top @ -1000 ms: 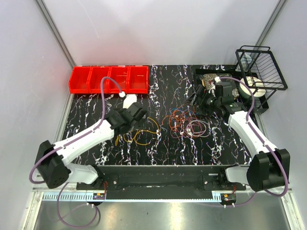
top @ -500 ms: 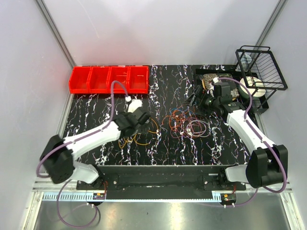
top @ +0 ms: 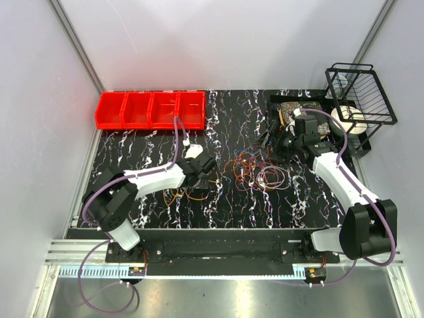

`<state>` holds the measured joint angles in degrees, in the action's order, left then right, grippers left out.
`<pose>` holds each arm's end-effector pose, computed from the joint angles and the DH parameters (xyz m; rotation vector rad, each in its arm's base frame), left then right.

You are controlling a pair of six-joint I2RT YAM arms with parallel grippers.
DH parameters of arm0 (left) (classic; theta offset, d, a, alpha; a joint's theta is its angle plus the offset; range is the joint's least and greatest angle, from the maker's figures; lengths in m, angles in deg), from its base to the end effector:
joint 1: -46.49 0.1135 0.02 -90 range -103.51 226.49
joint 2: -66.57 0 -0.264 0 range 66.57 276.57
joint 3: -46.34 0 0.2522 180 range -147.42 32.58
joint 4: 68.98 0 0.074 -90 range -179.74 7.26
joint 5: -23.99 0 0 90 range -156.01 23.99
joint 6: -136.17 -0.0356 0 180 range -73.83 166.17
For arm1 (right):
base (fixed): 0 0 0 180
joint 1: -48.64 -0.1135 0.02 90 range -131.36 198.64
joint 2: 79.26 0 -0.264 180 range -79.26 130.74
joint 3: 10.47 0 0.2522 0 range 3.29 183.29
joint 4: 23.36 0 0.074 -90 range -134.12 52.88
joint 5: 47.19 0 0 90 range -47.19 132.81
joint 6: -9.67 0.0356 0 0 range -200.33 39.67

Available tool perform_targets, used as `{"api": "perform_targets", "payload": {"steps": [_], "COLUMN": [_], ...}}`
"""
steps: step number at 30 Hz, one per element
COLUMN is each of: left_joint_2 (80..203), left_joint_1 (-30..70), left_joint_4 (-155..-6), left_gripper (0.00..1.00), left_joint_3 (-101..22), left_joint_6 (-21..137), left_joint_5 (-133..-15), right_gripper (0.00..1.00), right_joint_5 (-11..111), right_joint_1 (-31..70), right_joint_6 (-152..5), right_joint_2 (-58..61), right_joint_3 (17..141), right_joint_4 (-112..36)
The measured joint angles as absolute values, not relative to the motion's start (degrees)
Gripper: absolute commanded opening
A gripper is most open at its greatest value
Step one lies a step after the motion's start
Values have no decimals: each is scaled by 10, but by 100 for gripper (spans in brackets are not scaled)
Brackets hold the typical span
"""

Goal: Untangle the cables

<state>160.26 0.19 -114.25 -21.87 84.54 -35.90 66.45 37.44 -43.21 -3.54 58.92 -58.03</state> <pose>0.2196 -0.2040 0.1695 0.0600 2.5396 0.2147 0.2778 0.0696 0.2716 0.3114 2.3616 0.8951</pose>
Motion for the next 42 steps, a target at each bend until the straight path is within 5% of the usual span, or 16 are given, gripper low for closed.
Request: {"api": "perform_targets", "payload": {"steps": [6, 8, 18, 42], "left_joint_2": [1618, 1618, 1619, 1395], "left_joint_1": [19, 20, 26, 79], "left_joint_4": [-1135, -1134, -1130, -1207], "left_gripper": [96, 86, 0, 0], "left_joint_3": [-215, -215, -199, -207], "left_joint_6": [869, 880, 940, 873], "left_joint_5": [-359, -359, -359, -370], "right_gripper": [100, 99, 100, 99], "right_joint_5": [665, 665, 665, 669], "right_joint_1": [374, 374, 374, 374], "right_joint_6": [-433, -434, -435, -436], "right_joint_2": [-29, -26, -14, -9], "right_joint_3": [589, 589, 589, 583], "right_joint_4": [-580, -580, -580, -580]}}
